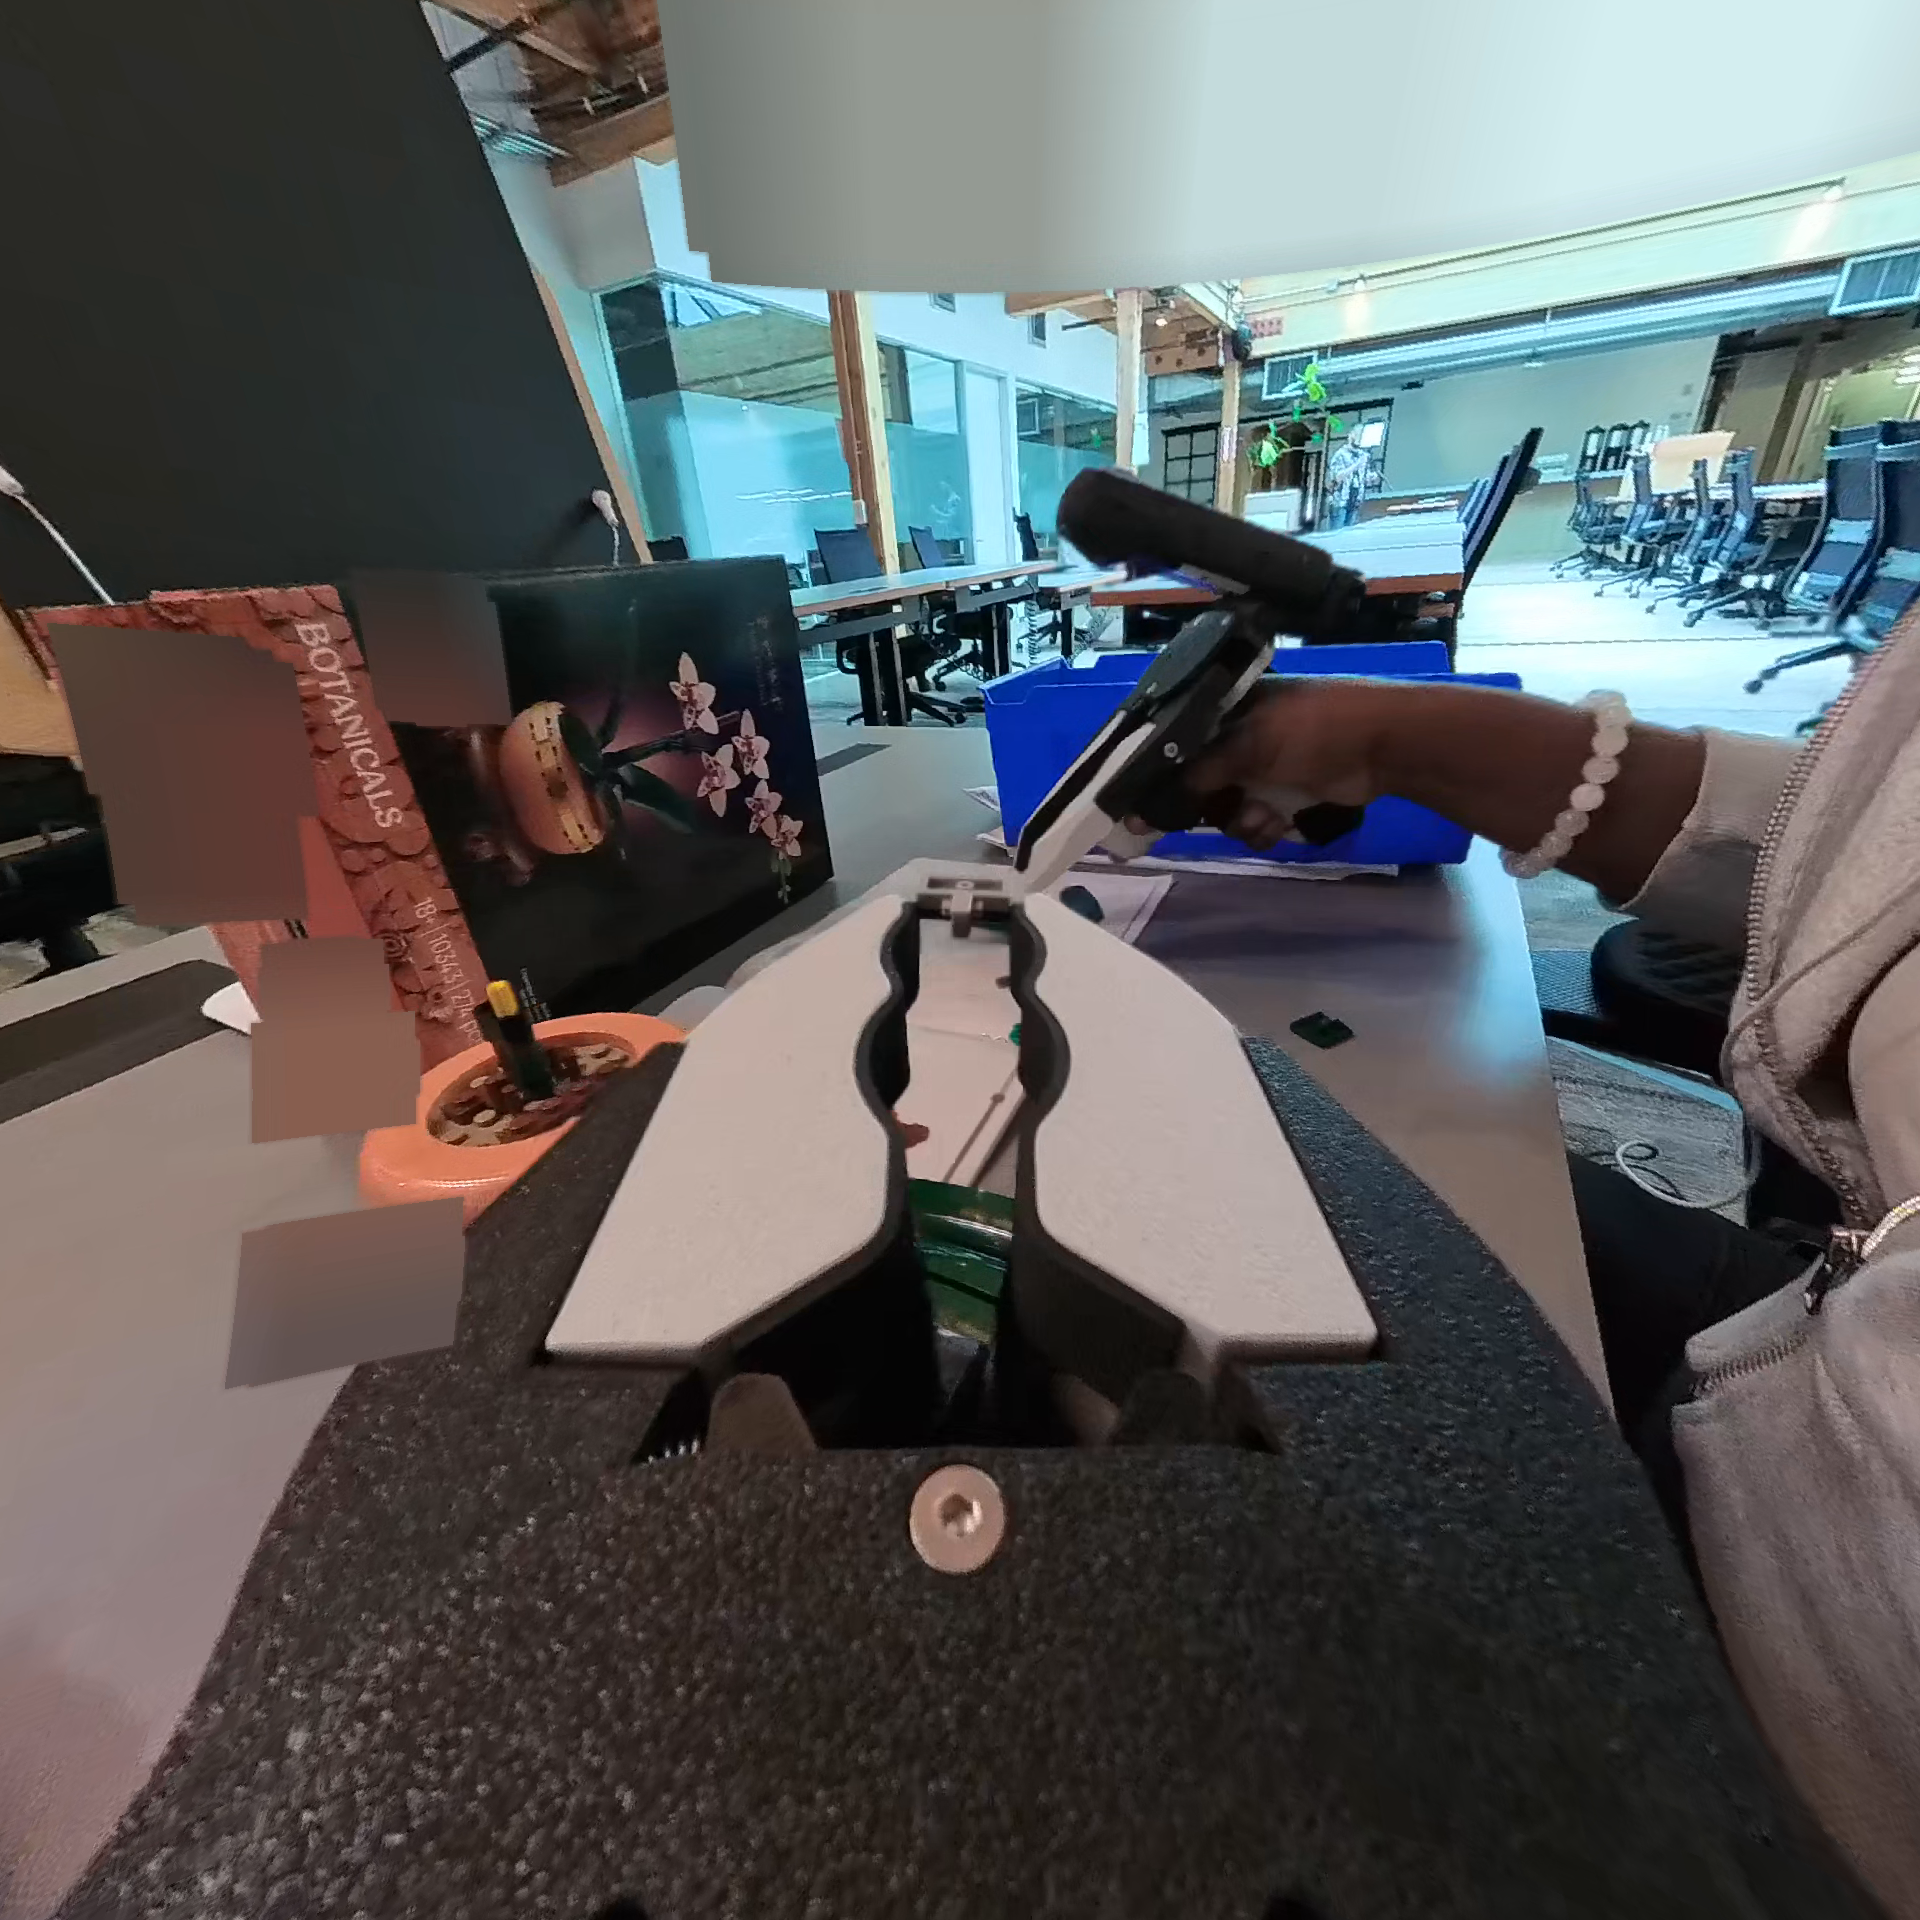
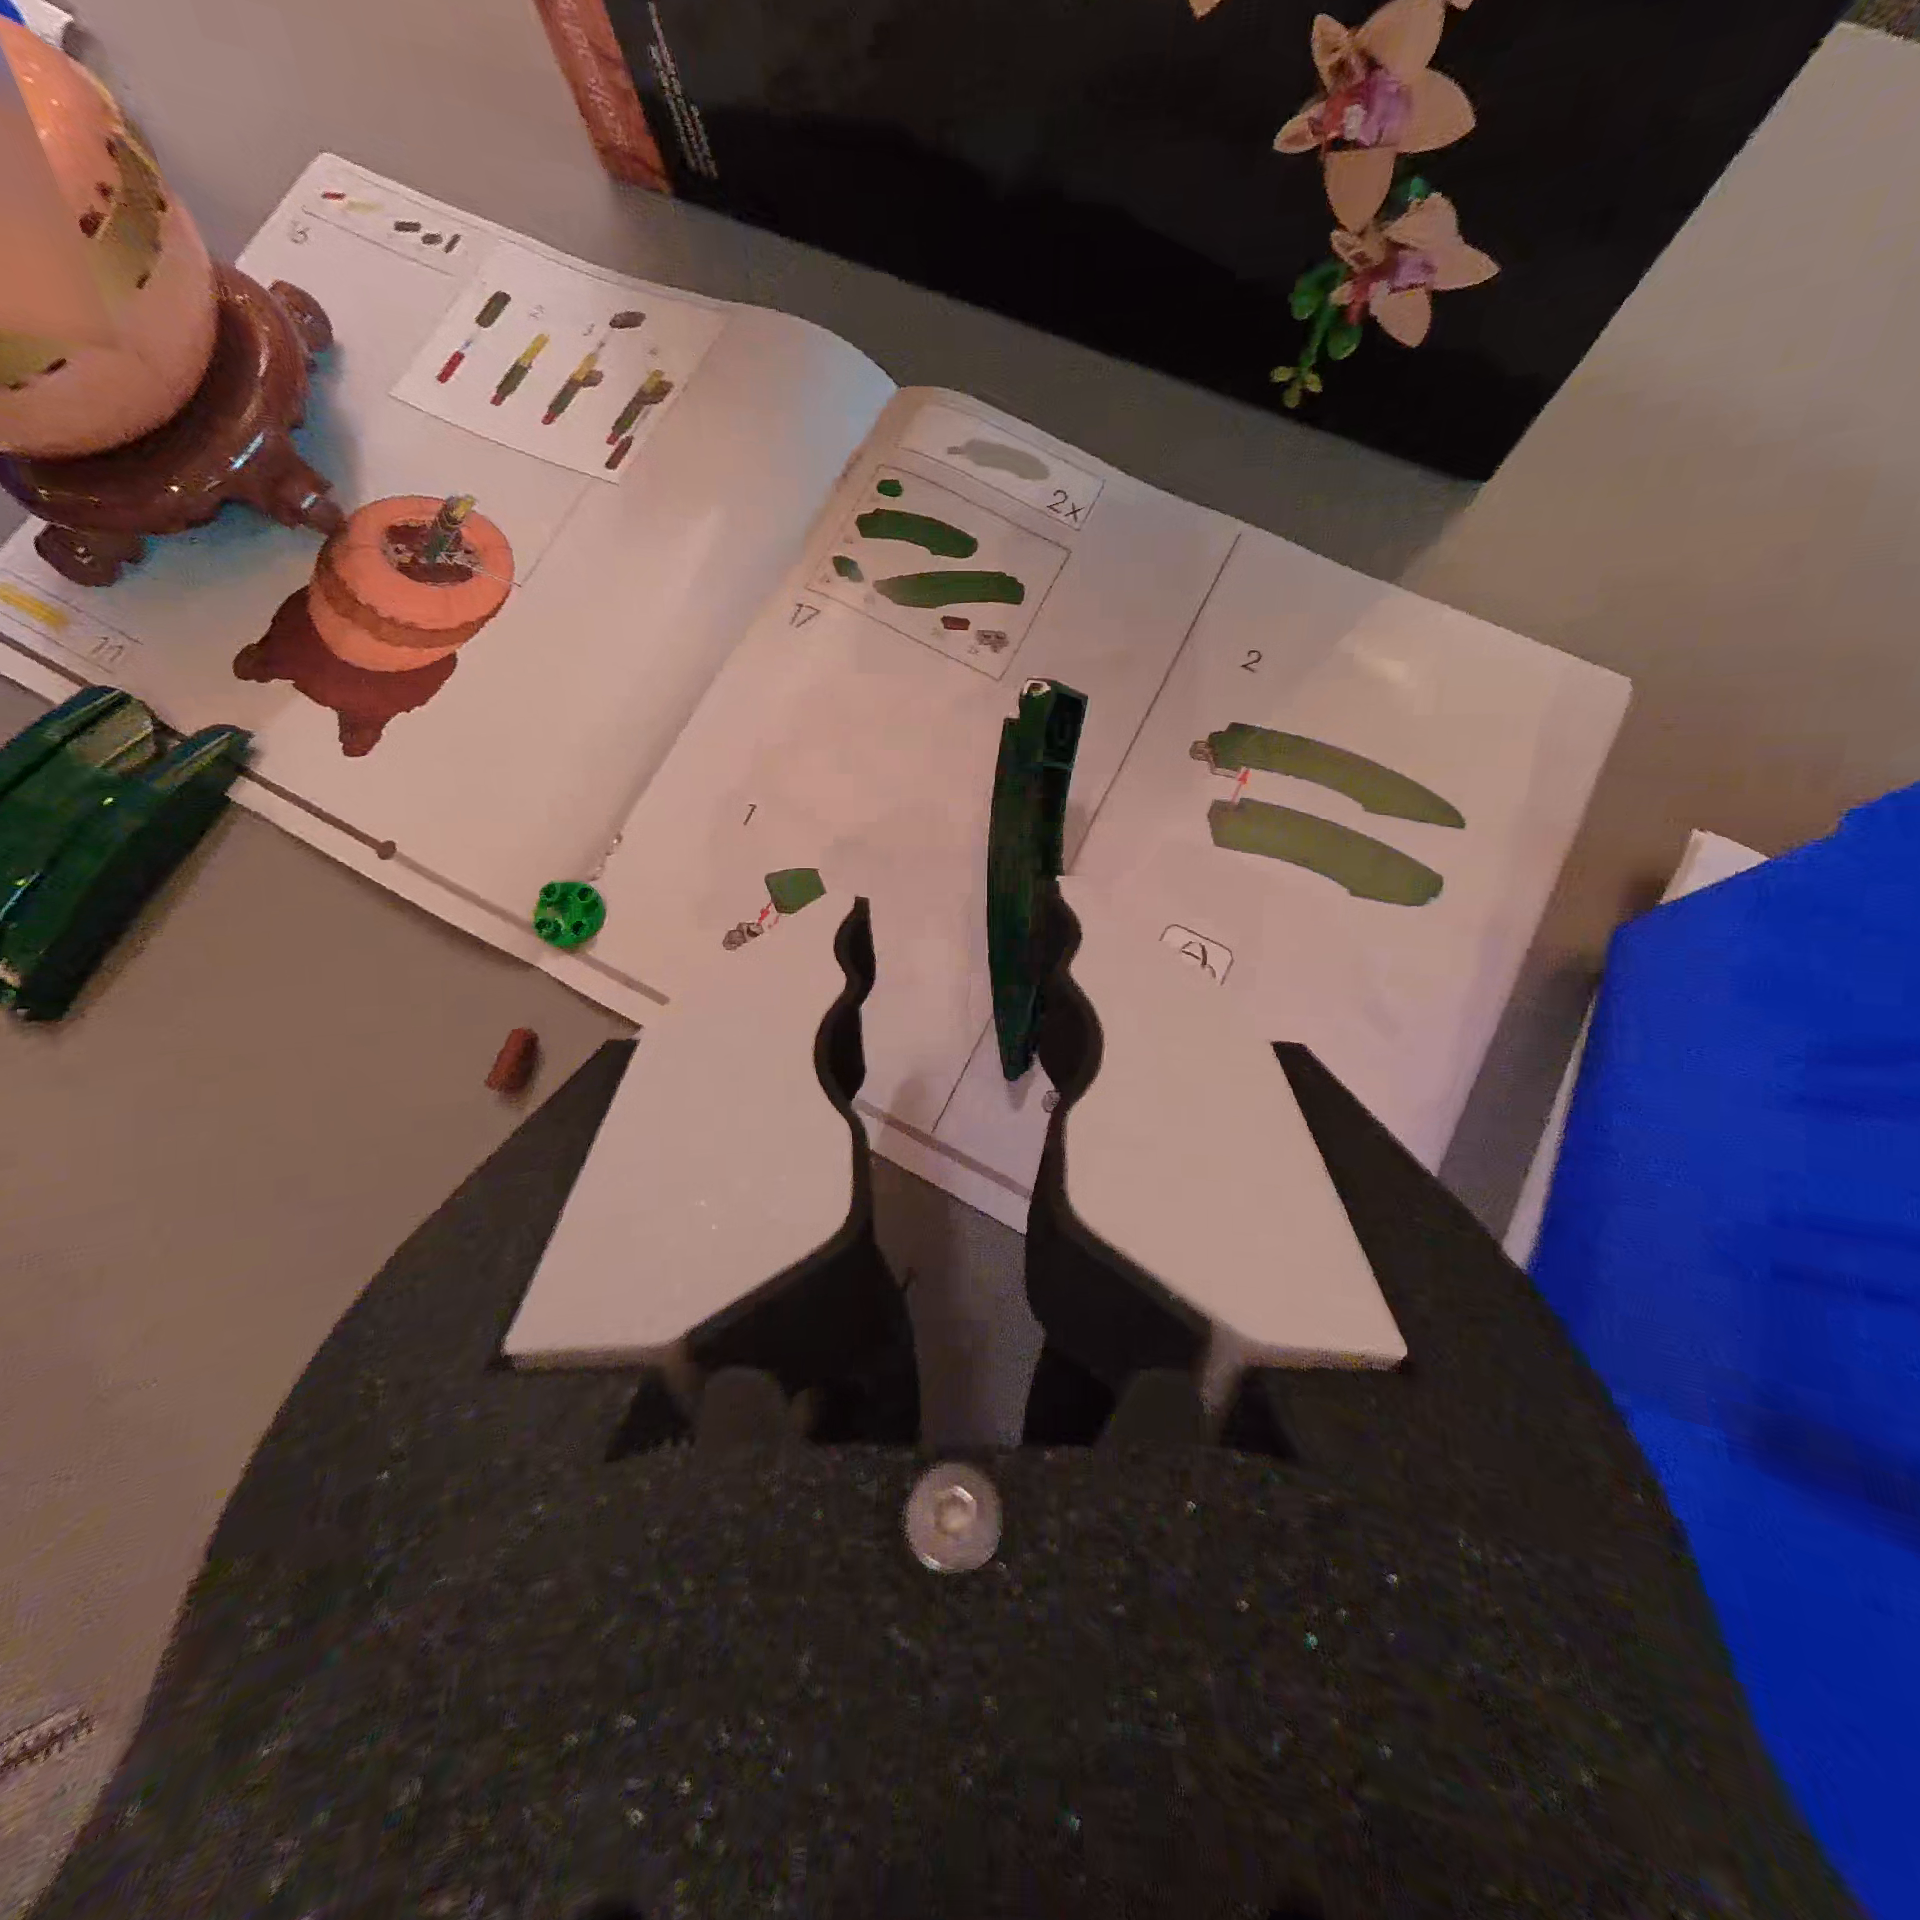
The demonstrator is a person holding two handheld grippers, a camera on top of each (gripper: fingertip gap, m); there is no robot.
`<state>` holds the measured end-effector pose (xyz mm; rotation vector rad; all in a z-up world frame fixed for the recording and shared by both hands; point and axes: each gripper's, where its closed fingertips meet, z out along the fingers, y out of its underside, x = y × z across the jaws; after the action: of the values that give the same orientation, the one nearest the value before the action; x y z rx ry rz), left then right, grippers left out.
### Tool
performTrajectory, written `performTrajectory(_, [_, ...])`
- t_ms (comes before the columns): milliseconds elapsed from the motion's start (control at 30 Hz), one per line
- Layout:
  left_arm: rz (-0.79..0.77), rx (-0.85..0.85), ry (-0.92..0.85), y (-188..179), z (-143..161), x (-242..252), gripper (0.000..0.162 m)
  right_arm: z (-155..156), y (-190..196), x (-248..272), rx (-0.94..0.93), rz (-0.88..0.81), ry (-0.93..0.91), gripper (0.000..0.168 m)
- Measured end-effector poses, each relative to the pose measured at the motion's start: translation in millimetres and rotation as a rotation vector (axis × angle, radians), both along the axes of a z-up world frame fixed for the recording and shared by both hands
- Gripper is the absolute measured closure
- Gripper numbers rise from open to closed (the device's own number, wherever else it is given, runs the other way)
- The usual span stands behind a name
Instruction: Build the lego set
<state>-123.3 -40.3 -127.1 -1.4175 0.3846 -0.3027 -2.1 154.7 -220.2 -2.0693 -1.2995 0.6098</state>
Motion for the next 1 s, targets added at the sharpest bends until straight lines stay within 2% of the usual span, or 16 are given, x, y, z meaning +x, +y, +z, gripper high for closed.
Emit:
performTrajectory(100, [-0.014,-0.009,-0.003,1.9,-2.6,3.5,0.147,-0.8,4.8,9.0,0.095,-0.014,-0.059,0.140])
performTrajectory(233, [-0.015,-0.009,0.011,2.4,-3.8,5.5,0.147,-10.9,9.7,17.4,0.274,0.032,-0.199,0.153])
performTrajectory(333, [-0.008,-0.014,0.029,3.2,-5.5,5.0,0.147,-16.6,6.7,15.2,0.336,0.069,-0.271,0.148])
performTrajectory(400, [0.016,-0.017,0.039,3.3,-5.5,0.0,0.147,-9.4,-18.7,-6.5,0.313,0.181,-0.183,0.148])
performTrajectory(467, [0.038,-0.023,0.036,2.2,-4.8,-6.7,0.147,0.0,-86.0,-41.0,0.145,0.438,0.005,0.140])
performTrajectory(533, [0.052,-0.022,0.026,0.8,-3.7,-11.7,0.147,1.0,-153.7,-56.6,-0.003,0.687,0.080,0.126])
performTrajectory(633, [0.058,-0.019,0.020,-0.3,-2.7,-12.9,0.147,-21.3,-184.3,-71.8,0.018,0.704,-0.025,0.119])
performTrajectory(767, [0.051,-0.019,0.053,0.0,-3.2,-6.9,0.147,-21.3,-175.6,-99.3,0.129,0.534,-0.004,0.122])
performTrajectory(800, [0.050,-0.019,0.061,0.3,-3.6,-6.0,0.147,-23.7,-177.2,-101.3,0.139,0.557,-0.026,0.123])
performTrajectory(867, [0.040,-0.019,0.066,0.3,-4.2,-3.6,0.147,-22.7,-178.4,-99.7,0.217,0.689,-0.071,0.123])
performTrajectory(1000, [0.025,-0.007,0.055,-1.8,-1.2,-2.1,0.147,9.1,-173.4,-81.3,0.546,1.268,-0.085,0.135])
